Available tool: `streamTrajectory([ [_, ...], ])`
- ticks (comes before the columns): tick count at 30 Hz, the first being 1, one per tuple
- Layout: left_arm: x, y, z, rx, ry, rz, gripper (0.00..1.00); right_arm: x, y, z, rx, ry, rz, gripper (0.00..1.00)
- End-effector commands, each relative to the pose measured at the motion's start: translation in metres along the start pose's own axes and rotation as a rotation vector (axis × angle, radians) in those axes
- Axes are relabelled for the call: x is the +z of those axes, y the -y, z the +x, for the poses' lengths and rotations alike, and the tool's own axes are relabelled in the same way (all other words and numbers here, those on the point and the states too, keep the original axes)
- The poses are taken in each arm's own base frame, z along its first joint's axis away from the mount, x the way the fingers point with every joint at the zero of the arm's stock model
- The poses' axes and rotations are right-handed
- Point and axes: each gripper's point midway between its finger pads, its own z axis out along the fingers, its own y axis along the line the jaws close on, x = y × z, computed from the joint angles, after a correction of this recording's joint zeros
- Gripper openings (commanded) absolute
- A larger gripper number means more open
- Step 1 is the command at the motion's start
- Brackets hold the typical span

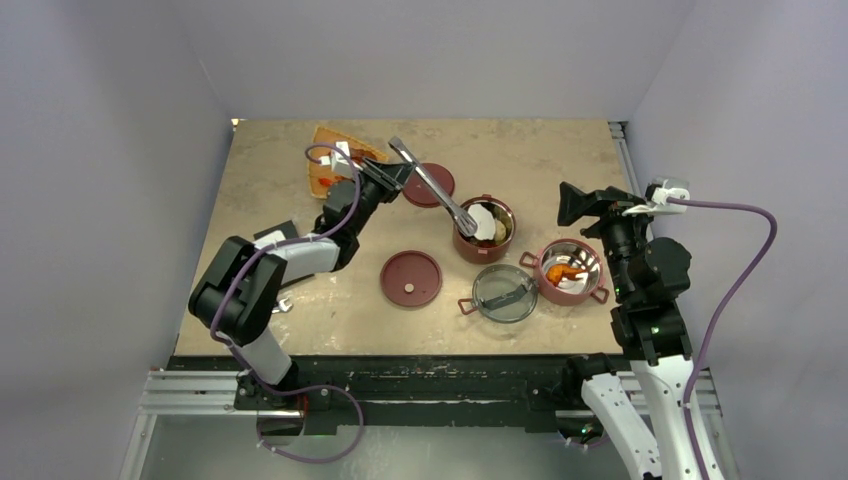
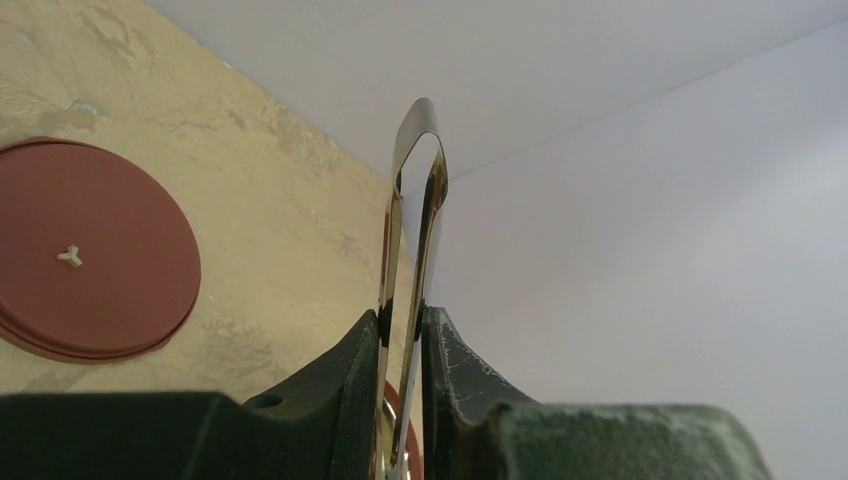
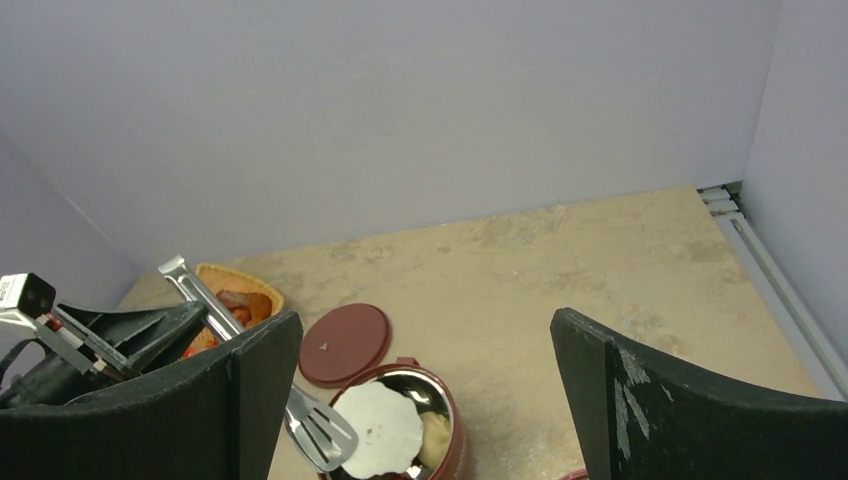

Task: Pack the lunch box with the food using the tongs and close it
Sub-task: Place the fake food in the packing box.

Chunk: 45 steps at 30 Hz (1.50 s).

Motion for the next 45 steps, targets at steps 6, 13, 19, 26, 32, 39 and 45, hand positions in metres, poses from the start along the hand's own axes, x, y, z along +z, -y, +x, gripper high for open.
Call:
streamTrajectory([
  [6,0.001,0.020,-0.007,0.010,0.048,0.079,0.08,-0.002,0.000,-0.012,-0.004,0.037,0.008,0.99],
  [13,0.002,0.019,-0.005,0.012,0.040,0.078,0.14,-0.002,0.000,-0.012,-0.003,0.039,0.006,0.99],
  [19,0.002,0.019,-0.004,0.013,0.034,0.080,0.18,-0.001,0.000,-0.012,-0.004,0.038,0.005,0.99],
  [26,0.002,0.019,-0.001,0.016,0.024,0.080,0.22,-0.001,0.000,-0.011,-0.004,0.037,0.004,0.99],
  [32,0.002,0.020,-0.001,0.017,0.023,0.083,0.22,-0.001,-0.001,-0.011,-0.004,0.036,0.003,0.99],
  [39,-0.001,0.033,-0.008,0.015,0.037,0.110,0.24,0.000,-0.001,-0.011,-0.004,0.035,0.003,0.99],
  [45,-0.008,0.043,-0.022,0.075,0.078,0.096,0.25,-0.002,-0.001,-0.012,-0.004,0.037,0.003,0.99],
])
